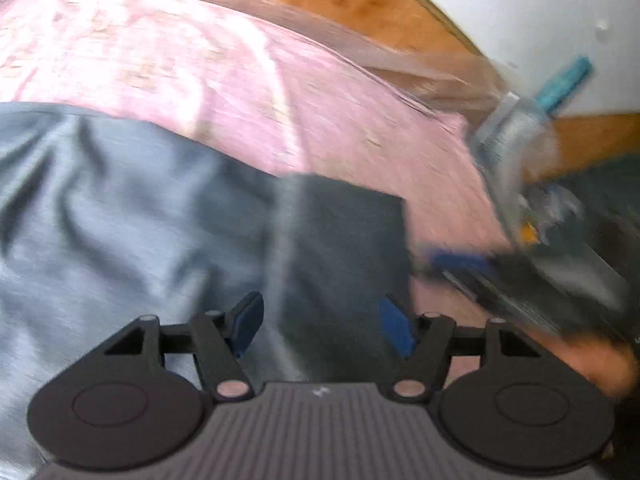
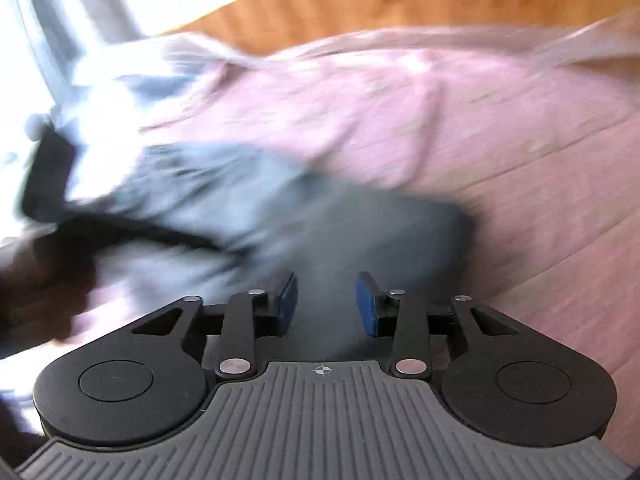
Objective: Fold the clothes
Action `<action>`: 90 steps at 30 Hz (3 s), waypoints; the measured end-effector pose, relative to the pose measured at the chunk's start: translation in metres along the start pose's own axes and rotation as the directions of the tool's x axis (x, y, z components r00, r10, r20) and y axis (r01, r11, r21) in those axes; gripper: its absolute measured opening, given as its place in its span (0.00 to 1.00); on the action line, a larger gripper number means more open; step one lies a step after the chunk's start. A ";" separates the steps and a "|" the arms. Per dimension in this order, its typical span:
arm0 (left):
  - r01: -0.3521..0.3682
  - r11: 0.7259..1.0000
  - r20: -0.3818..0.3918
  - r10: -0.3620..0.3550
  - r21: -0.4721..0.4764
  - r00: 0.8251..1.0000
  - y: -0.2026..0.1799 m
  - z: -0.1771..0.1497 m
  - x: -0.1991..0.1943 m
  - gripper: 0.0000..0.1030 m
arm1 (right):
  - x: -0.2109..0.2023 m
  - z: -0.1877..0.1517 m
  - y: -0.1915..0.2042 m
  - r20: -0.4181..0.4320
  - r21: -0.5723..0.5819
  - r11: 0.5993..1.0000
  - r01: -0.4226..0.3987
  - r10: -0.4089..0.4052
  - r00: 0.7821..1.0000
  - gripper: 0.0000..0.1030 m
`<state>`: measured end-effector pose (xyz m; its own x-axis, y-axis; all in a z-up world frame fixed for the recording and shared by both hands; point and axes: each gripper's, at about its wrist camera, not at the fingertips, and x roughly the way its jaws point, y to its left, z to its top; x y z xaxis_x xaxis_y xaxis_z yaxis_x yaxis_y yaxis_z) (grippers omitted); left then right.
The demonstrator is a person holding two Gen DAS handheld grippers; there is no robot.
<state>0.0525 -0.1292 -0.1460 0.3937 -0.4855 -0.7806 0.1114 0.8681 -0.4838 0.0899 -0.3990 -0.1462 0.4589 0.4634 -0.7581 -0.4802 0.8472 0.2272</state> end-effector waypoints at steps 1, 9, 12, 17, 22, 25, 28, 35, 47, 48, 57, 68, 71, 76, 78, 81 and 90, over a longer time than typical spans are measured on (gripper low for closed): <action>-0.003 1.000 -0.025 0.003 0.017 1.000 -0.005 -0.005 0.007 0.64 | 0.019 0.004 -0.009 -0.027 -0.013 0.999 0.053 -0.053 0.998 0.33; -0.053 0.998 -0.077 0.056 0.036 0.995 -0.021 -0.039 0.025 0.62 | 0.069 0.015 -0.040 -0.040 -0.020 0.994 0.105 -0.106 0.994 0.43; -0.063 0.998 -0.062 0.062 -0.015 0.996 -0.017 -0.038 0.020 0.64 | 0.032 -0.004 -0.015 -0.001 -0.061 0.998 0.016 -0.016 1.000 0.38; -0.077 0.992 -0.037 0.073 -0.099 0.997 -0.011 -0.035 0.012 0.62 | 0.016 -0.081 0.035 -0.093 -0.223 0.972 -0.078 0.058 0.994 0.38; -0.111 0.981 -0.018 0.109 -0.160 0.994 0.001 -0.034 -0.004 0.62 | 0.008 -0.093 0.064 -0.025 -0.293 0.956 -0.002 -0.006 1.000 0.41; -0.192 0.960 -0.011 0.194 -0.203 0.981 0.026 -0.039 -0.036 0.62 | 0.004 -0.088 0.070 0.008 -0.258 0.966 -0.002 0.004 1.000 0.40; -0.280 0.913 0.024 0.300 -0.296 0.954 0.064 -0.046 -0.080 0.63 | 0.020 -0.097 0.066 -0.059 -0.218 0.976 -0.008 -0.005 0.998 0.48; -0.345 0.739 0.131 0.502 -0.578 0.855 0.215 -0.065 -0.187 0.71 | -0.004 -0.055 0.097 0.034 -0.114 0.989 0.099 -0.096 0.995 0.49; -0.104 0.793 0.307 0.349 -0.601 0.885 0.330 -0.061 -0.197 0.71 | 0.116 0.063 0.285 -0.041 -0.115 0.992 -0.058 0.054 0.998 0.67; -0.098 0.796 0.312 0.344 -0.597 0.885 0.330 -0.059 -0.198 0.45 | 0.131 0.075 0.297 -0.056 -0.101 0.991 -0.086 0.081 0.995 0.67; -0.368 0.913 0.366 0.408 -0.176 0.836 0.236 -0.029 -0.212 0.22 | 0.209 0.177 0.373 -0.077 -0.080 0.990 -0.113 0.107 0.991 0.81; -0.471 0.798 0.411 0.312 0.376 0.857 0.127 -0.037 -0.171 0.22 | 0.283 0.188 0.430 -0.390 -0.358 0.929 -0.100 -0.051 0.920 0.16; -0.450 0.769 0.425 0.257 0.454 0.868 0.108 -0.039 -0.170 0.22 | 0.233 0.194 0.379 -0.273 -0.197 0.978 -0.069 0.013 0.962 0.16; -0.312 0.723 0.357 0.096 0.617 0.929 0.065 -0.038 -0.145 0.37 | 0.159 0.161 0.243 -0.102 0.214 0.976 -0.030 0.053 0.993 0.16; -0.253 0.717 0.284 0.080 0.649 0.955 0.056 -0.042 -0.120 0.51 | 0.149 0.125 0.184 -0.073 0.363 0.932 0.012 0.015 0.997 0.36; -0.196 0.723 0.184 0.096 0.663 0.978 0.055 -0.046 -0.099 0.50 | 0.145 0.072 0.122 -0.093 0.494 0.861 0.125 -0.090 0.992 0.55; -0.211 0.873 0.177 0.146 0.440 0.973 0.099 -0.008 -0.127 0.52 | 0.103 0.023 0.151 0.047 0.404 0.914 -0.032 0.014 0.999 0.61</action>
<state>0.0064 0.0180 -0.0977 0.5608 -0.3273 -0.7606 0.4155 0.9058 -0.0834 0.0818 -0.2175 -0.1755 0.4871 0.4870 -0.7250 -0.1519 0.8647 0.4788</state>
